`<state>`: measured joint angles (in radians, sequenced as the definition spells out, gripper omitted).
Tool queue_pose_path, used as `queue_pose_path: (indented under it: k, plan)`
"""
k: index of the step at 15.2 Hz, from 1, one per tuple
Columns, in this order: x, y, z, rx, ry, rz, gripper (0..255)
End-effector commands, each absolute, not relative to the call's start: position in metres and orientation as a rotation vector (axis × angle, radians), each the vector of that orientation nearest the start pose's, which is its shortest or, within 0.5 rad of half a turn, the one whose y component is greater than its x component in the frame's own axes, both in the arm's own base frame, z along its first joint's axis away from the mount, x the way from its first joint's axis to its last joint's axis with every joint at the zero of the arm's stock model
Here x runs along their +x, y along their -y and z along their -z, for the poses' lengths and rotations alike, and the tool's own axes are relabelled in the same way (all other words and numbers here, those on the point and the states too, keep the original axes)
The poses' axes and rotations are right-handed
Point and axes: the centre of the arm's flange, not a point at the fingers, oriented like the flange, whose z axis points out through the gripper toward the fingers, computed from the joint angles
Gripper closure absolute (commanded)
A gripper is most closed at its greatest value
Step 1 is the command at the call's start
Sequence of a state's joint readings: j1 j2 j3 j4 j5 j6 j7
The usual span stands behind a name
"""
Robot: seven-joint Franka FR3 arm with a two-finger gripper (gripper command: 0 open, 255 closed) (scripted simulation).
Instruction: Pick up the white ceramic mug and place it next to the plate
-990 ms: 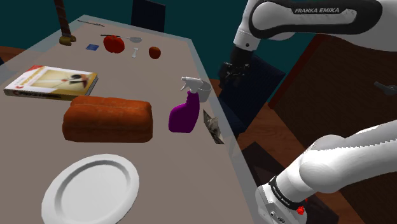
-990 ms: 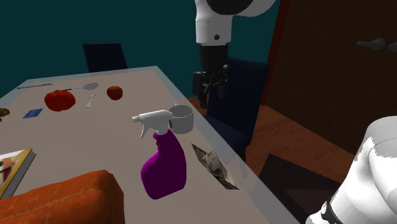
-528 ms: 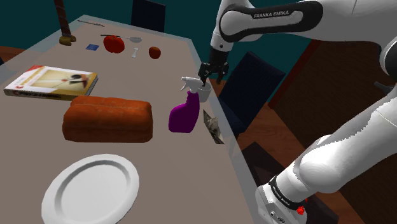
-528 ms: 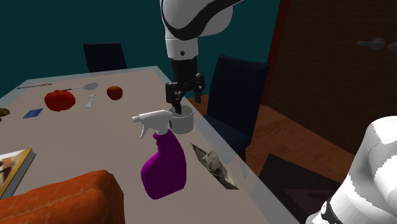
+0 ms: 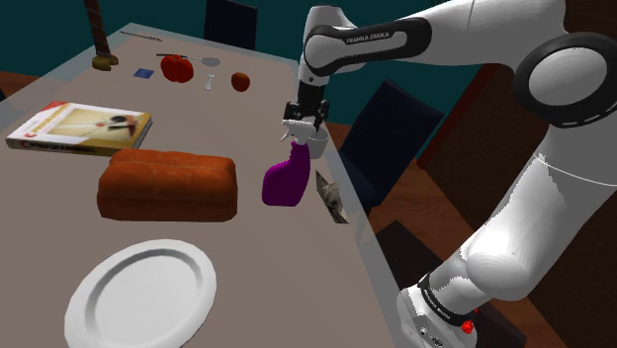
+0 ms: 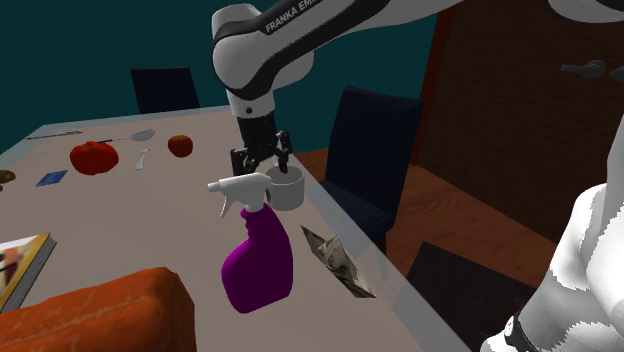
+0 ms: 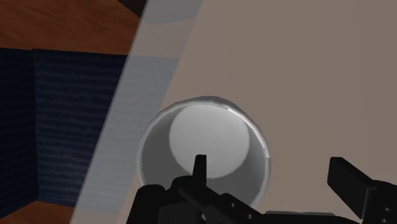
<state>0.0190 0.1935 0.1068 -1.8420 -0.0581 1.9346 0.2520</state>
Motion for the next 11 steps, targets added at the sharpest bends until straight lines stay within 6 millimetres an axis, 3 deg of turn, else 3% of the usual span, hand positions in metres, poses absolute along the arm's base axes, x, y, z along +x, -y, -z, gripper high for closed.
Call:
queue_pose_path:
  k: [1, 6, 11]
  plan:
    - [0.596, -0.069, -0.403, -3.186, -0.167, -0.146, 0]
    - [0.594, -0.068, -0.379, -3.186, -0.167, -0.146, 0]
    - [0.594, -0.068, -0.379, -3.186, -0.167, -0.146, 0]
